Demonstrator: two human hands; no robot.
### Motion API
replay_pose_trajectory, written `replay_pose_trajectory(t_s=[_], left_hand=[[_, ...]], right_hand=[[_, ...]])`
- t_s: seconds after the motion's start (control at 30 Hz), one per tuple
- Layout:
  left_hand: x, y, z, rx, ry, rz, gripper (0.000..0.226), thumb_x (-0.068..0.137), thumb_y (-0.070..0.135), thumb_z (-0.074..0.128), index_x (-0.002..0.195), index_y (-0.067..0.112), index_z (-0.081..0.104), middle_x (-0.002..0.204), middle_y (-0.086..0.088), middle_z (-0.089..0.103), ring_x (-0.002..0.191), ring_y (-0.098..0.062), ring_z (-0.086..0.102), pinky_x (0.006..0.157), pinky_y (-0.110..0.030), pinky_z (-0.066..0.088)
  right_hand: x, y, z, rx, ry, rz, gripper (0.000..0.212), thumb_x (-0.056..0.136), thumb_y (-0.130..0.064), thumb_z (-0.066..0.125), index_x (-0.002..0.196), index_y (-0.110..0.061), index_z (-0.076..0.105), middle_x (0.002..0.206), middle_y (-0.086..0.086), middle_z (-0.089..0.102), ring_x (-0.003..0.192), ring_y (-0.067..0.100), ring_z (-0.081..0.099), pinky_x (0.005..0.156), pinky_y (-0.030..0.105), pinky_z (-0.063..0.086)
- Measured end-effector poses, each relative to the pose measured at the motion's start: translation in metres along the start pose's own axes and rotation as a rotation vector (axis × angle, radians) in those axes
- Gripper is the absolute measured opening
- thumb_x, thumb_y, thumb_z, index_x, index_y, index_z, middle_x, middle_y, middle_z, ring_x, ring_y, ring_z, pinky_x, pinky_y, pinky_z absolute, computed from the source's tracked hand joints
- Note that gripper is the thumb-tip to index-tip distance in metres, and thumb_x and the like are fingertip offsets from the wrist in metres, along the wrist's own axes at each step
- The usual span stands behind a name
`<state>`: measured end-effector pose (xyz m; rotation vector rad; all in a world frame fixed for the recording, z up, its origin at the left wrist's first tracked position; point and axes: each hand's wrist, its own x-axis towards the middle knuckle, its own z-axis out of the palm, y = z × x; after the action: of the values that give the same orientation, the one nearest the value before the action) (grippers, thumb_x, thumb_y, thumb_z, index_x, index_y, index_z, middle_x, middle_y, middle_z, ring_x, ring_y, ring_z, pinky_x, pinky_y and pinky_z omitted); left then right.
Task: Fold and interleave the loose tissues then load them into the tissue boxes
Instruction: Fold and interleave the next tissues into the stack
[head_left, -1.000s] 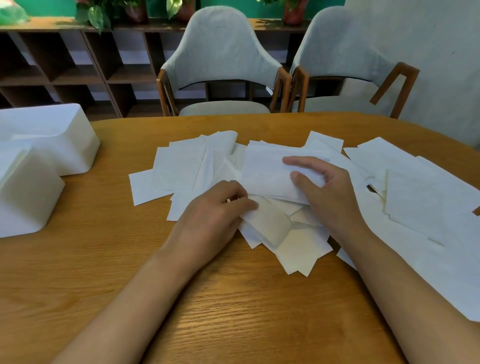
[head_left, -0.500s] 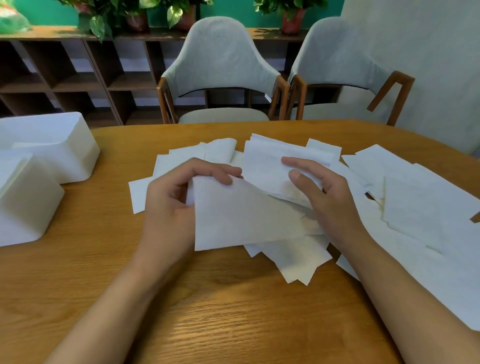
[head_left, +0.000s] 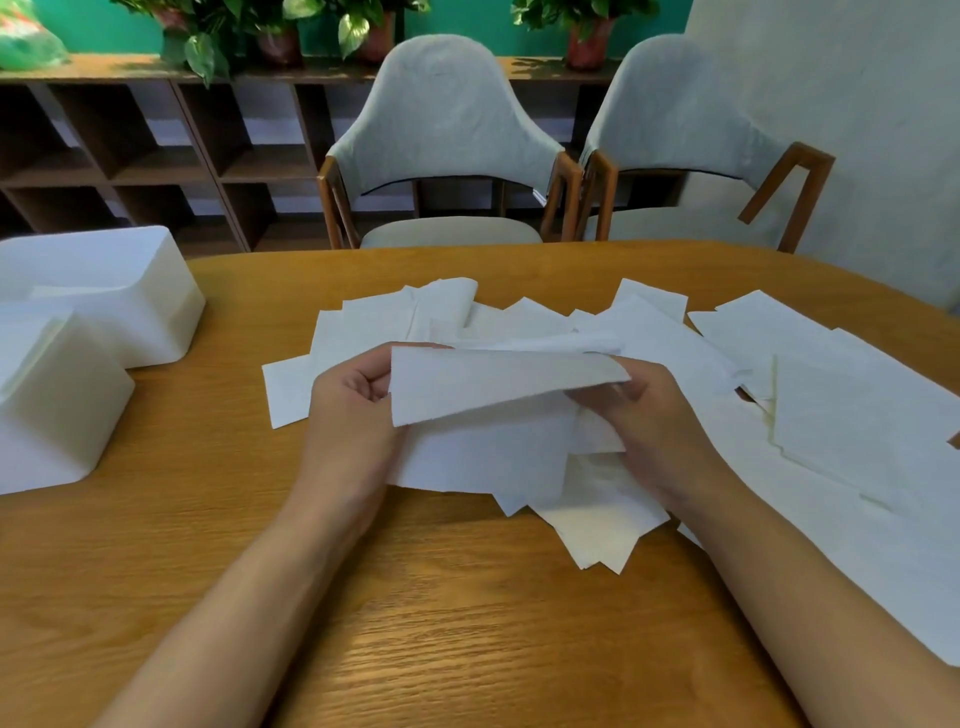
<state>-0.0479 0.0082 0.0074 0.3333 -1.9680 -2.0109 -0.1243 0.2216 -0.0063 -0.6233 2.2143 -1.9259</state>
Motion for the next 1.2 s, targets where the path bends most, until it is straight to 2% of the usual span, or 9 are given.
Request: replay_pose_trajectory(t_s=[0.13,0.23,0.4,0.63,0.77,0.9,1.0,1.07,1.2], left_hand=[[0.0,-0.003,0.002,0.032,0.01,-0.029,0.02,0.102,0.026,0.064,0.099,0.017,0.082,0.09,0.002,0.08,0.076,-0.004,0.072,0.062,-0.015,0.052],[-0.001,-0.001,0.005,0.01,0.015,-0.024,0.014,0.103,0.025,0.063,0.109,0.027,0.075,0.084,0.008,0.079,0.073,0.001,0.071,0.062,-0.014,0.053],[-0.002,-0.007,0.001,0.121,0.029,0.169,0.045,0.104,0.021,0.061,0.138,0.046,0.046,0.057,-0.002,0.054,0.059,-0.018,0.055,0.054,-0.03,0.045],[0.004,-0.009,-0.003,0.304,-0.096,0.295,0.031,0.088,0.025,0.081,0.118,0.031,0.076,0.111,0.019,0.073,0.104,-0.005,0.067,0.081,-0.026,0.058],[0.007,-0.016,-0.007,0.441,-0.059,0.406,0.015,0.09,0.028,0.079,0.104,0.032,0.08,0.107,0.016,0.072,0.106,-0.01,0.065,0.084,-0.031,0.054],[0.005,-0.009,-0.007,0.517,0.002,0.508,0.01,0.086,0.028,0.083,0.095,0.032,0.08,0.128,0.011,0.054,0.125,-0.007,0.05,0.097,-0.011,0.039],[0.003,-0.002,-0.008,0.466,-0.044,0.598,0.008,0.088,0.018,0.083,0.093,0.023,0.077,0.137,0.009,0.058,0.137,-0.013,0.049,0.109,-0.018,0.038],[0.0,0.001,-0.008,0.355,-0.118,0.578,0.008,0.09,0.011,0.08,0.093,0.017,0.076,0.119,0.008,0.072,0.123,-0.015,0.063,0.103,-0.03,0.049],[-0.003,0.003,-0.002,0.151,-0.152,0.376,0.005,0.091,0.009,0.077,0.092,0.014,0.075,0.093,0.008,0.075,0.089,-0.006,0.068,0.071,-0.019,0.052]], right_hand=[[0.001,0.001,0.004,-0.11,0.132,0.039,0.011,0.093,-0.028,0.068,0.092,-0.038,0.072,0.082,-0.03,0.07,0.084,-0.017,0.06,0.061,0.002,0.044],[0.001,-0.003,0.005,-0.03,0.137,0.166,0.019,0.094,-0.035,0.065,0.082,-0.025,0.076,0.078,-0.021,0.073,0.075,-0.007,0.065,0.066,0.016,0.045],[0.001,-0.003,0.006,0.013,0.156,0.267,0.023,0.093,-0.038,0.067,0.078,-0.021,0.075,0.073,-0.021,0.07,0.071,-0.007,0.064,0.067,0.024,0.046],[0.001,-0.005,0.004,-0.001,0.188,0.238,0.026,0.091,-0.042,0.068,0.083,-0.02,0.078,0.081,-0.015,0.073,0.078,-0.002,0.065,0.072,0.027,0.045],[0.0,-0.004,0.004,-0.035,0.2,0.206,0.028,0.09,-0.045,0.068,0.085,-0.019,0.078,0.087,-0.009,0.072,0.091,0.009,0.065,0.075,0.028,0.044],[-0.002,-0.008,0.005,-0.035,0.221,0.2,0.034,0.09,-0.053,0.062,0.09,-0.024,0.078,0.087,-0.017,0.072,0.085,-0.003,0.064,0.072,0.019,0.045],[0.0,-0.01,0.004,-0.069,0.247,0.162,0.035,0.094,-0.057,0.054,0.097,-0.03,0.076,0.09,-0.029,0.069,0.088,-0.013,0.059,0.074,0.02,0.042],[0.001,-0.007,0.002,-0.195,0.234,0.083,0.036,0.094,-0.061,0.05,0.107,-0.037,0.073,0.096,-0.043,0.062,0.096,-0.023,0.051,0.081,0.019,0.04],[0.002,-0.003,0.002,-0.205,0.111,-0.035,0.051,0.086,-0.071,0.04,0.12,-0.043,0.065,0.118,-0.038,0.061,0.116,-0.015,0.052,0.096,0.01,0.042]])
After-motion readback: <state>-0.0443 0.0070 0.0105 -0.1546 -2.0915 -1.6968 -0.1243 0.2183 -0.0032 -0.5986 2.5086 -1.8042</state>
